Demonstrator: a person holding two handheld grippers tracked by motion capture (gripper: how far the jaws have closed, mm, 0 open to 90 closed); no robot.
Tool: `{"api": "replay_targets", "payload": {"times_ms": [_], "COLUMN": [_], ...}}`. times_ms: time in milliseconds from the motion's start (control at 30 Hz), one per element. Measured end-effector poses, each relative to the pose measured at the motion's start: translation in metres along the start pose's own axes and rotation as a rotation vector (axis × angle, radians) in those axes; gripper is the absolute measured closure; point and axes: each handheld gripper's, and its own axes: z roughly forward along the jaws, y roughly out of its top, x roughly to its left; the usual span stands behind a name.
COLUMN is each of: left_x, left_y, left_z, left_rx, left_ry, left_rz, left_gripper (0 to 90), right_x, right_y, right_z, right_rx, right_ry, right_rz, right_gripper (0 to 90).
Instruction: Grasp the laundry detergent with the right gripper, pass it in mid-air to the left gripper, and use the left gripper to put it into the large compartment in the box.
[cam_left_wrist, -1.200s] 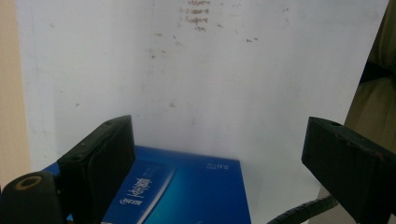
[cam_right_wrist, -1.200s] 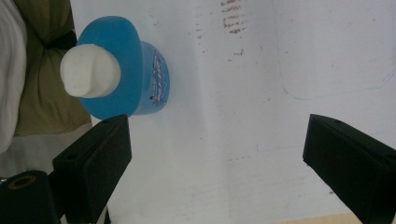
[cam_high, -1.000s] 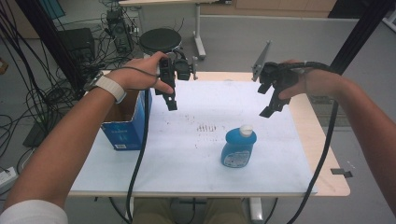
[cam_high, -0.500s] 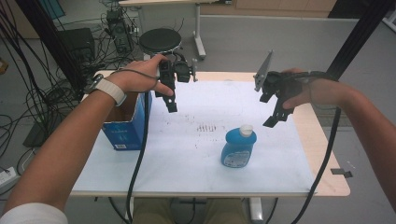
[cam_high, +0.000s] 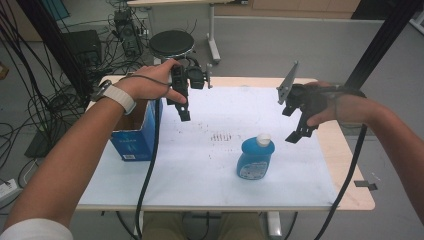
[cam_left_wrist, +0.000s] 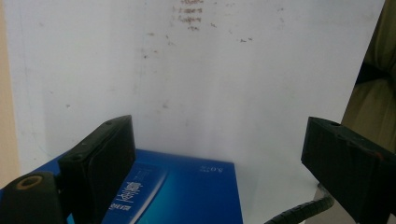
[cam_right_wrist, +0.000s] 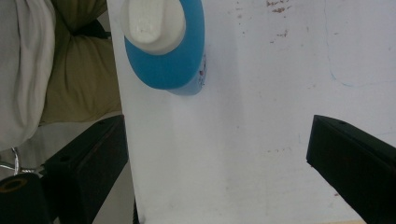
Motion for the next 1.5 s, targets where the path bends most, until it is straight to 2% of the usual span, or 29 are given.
{"api": "replay_targets", "payload": {"times_ms": [100,267,600,900,1033,1500], "left_x": [0.000,-0.001,-0.003,-0.005,-0.006,-0.007], "left_y": [0.000,0.000,0.000,0.001,0.000,-0.002], "left_z": [0.000,0.000,0.000,0.002,0.005,0.009], "left_rx": [-0.004,-0.006,-0.010,-0.011,-0.011,-0.019], "left_ry": [-0.001,-0.002,-0.002,-0.007,-0.013,-0.013], "left_rz": [0.000,0.000,-0.005,-0.004,-0.005,-0.009], "left_gripper": [10.4,10.5,10.7,10.8,10.8,10.8], "right_x": [0.002,0.003,0.007,0.013,0.014,0.018], "right_y": [-0.002,-0.004,-0.010,-0.019,-0.020,-0.018], "right_z": [0.000,0.002,0.011,0.021,0.027,0.043], "right_rx": [-0.007,-0.015,-0.033,-0.086,-0.093,-0.147], "right_ry": [-0.006,-0.001,0.011,0.008,0.015,0.015], "right_rz": [0.016,0.002,0.013,-0.009,-0.011,-0.039], "right_gripper": [6.6,7.0,6.7,6.7,6.7,7.1]}}
